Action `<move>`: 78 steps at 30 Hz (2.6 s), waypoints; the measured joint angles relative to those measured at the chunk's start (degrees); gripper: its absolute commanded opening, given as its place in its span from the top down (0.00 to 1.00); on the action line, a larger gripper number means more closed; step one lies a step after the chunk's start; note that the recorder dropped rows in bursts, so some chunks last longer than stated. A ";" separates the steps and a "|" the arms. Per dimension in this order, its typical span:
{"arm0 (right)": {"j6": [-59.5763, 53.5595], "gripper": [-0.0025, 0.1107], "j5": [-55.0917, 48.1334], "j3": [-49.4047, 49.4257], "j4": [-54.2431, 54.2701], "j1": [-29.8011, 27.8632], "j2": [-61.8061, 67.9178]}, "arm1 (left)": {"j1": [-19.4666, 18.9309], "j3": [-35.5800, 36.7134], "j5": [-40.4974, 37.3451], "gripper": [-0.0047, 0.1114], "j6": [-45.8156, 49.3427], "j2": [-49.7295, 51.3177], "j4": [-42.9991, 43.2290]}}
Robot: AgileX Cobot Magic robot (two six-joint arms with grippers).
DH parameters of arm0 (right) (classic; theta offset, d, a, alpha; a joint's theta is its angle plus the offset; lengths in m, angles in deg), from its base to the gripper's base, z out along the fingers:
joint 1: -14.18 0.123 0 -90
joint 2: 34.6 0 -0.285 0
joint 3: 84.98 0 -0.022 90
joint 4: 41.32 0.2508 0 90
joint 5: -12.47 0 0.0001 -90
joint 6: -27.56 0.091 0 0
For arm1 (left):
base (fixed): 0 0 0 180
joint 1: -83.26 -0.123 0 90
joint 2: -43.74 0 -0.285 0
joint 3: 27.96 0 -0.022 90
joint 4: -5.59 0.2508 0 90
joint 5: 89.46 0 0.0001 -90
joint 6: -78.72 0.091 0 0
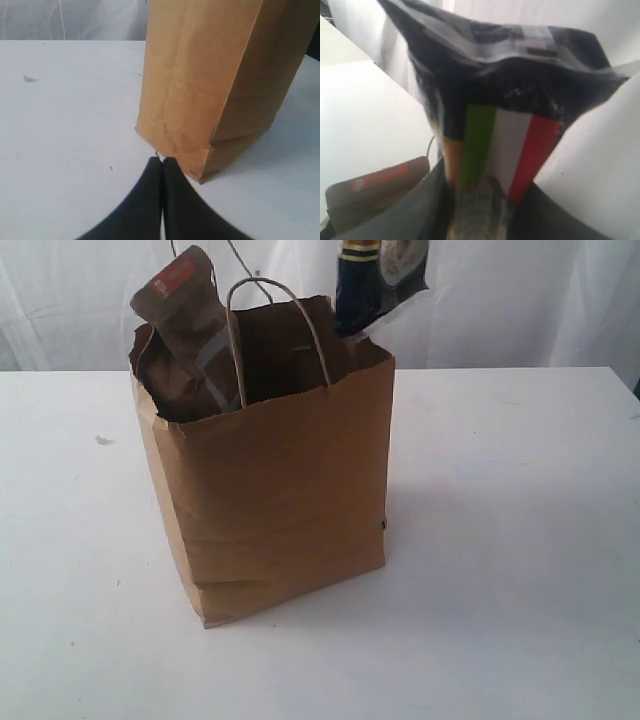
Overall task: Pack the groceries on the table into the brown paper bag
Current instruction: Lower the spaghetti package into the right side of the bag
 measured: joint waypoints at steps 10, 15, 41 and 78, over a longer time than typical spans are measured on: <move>0.00 0.98 2.56 -2.64 -0.12 8.69 3.27 | 0.00 0.00 0.00 0.96 0.00 0.00 0.00; 0.00 0.98 2.09 -2.68 -3.96 11.05 5.79 | 0.00 0.00 0.00 0.96 0.00 0.00 0.00; 15.38 0.98 8.80 -4.41 -25.00 11.05 1.32 | 0.00 0.00 0.00 0.96 0.00 0.00 0.00; 31.18 0.98 -1.22 5.45 -23.27 16.15 14.51 | 0.00 0.00 0.00 0.96 0.14 0.00 0.00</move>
